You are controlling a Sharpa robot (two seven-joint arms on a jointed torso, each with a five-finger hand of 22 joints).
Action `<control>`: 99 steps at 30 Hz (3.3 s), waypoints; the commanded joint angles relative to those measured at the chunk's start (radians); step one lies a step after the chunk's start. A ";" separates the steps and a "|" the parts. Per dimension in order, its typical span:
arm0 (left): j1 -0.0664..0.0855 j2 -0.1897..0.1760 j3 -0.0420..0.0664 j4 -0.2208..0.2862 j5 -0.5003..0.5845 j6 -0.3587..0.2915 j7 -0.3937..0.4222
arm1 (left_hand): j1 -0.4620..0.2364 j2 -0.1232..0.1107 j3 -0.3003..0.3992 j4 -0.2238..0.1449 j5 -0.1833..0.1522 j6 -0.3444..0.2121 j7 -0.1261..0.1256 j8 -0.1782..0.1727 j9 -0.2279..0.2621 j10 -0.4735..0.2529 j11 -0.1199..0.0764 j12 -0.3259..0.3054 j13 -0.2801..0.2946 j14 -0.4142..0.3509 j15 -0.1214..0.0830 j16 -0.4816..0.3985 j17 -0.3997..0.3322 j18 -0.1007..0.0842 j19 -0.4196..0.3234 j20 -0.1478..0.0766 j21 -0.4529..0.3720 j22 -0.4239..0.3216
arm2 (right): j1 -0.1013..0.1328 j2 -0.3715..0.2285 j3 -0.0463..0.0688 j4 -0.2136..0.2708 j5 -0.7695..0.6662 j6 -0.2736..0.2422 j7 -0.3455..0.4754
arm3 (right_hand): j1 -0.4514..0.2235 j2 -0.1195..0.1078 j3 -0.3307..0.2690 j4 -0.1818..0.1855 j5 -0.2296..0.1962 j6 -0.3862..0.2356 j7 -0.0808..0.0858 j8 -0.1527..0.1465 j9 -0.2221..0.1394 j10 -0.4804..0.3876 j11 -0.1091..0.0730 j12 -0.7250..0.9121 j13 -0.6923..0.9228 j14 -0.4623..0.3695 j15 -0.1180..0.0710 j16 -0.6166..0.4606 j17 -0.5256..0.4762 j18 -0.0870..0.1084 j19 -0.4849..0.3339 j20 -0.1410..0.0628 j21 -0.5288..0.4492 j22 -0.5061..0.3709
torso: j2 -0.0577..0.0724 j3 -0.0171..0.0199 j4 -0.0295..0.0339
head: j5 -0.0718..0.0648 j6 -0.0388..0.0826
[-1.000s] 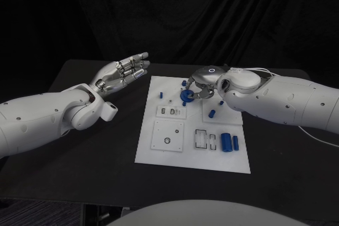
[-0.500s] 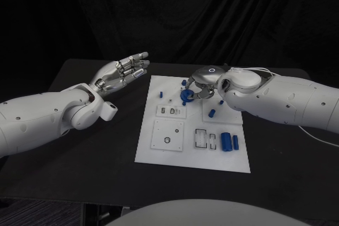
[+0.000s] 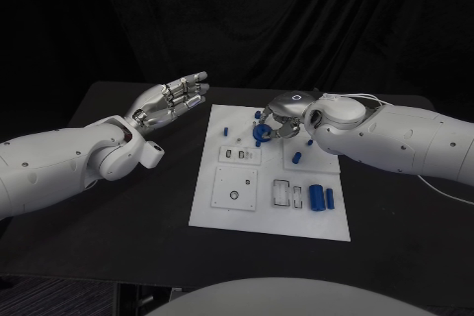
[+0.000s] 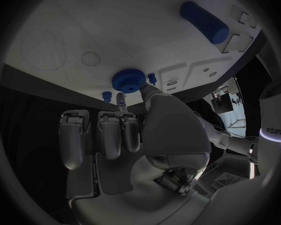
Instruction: Assemble the parts on the task board
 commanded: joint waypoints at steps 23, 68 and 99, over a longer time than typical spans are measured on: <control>-0.002 0.004 0.001 0.002 -0.005 0.016 0.030 | 0.000 0.010 -0.010 0.000 0.005 -0.005 -0.001 -0.004 -0.001 -0.005 -0.001 -0.004 -0.001 -0.002 0.008 -0.004 0.001 0.012 -0.001 0.007 0.004 0.001 | -0.009 0.010 0.000 -0.009 0.000 0.058 -0.030 | 0.078 0.009 0.026 -0.054 0.029 0.040 0.006 0.002 0.006 0.102 0.010 0.003 0.263 0.106 0.006 0.003 0.263 -0.016 0.106 0.010 0.003 0.263 | 0.000 -0.0001 0.0003 | 0.002 -0.005; -0.003 0.006 0.001 0.000 -0.005 0.017 0.026 | 0.002 0.014 -0.013 0.000 0.007 -0.006 -0.001 -0.004 -0.001 -0.005 0.000 -0.003 -0.001 0.000 0.009 -0.003 0.001 0.012 -0.001 0.008 0.004 0.001 | 0.039 0.004 0.004 0.015 0.000 -0.069 -0.029 | 0.074 0.075 0.023 -0.119 0.027 0.184 -0.003 0.090 0.118 0.102 0.002 0.003 0.263 0.106 -0.001 0.003 0.263 -0.016 0.106 0.001 0.003 0.263 | 0.001 -0.0008 0.0030 | 0.020 0.007; -0.002 0.012 0.001 0.003 -0.005 0.024 0.022 | 0.003 0.015 -0.015 -0.001 0.008 -0.005 0.000 -0.004 -0.001 -0.005 0.000 -0.004 -0.001 0.000 0.009 -0.003 0.001 0.011 -0.002 0.008 0.003 0.001 | 0.026 0.073 0.004 -0.070 0.009 0.030 -0.030 | 0.058 0.076 0.023 -0.124 0.027 0.114 0.006 0.034 0.106 0.102 0.011 0.003 0.263 0.106 0.007 0.003 0.263 -0.016 0.106 0.010 0.003 0.263 | 0.005 0.0003 0.0093 | 0.007 0.004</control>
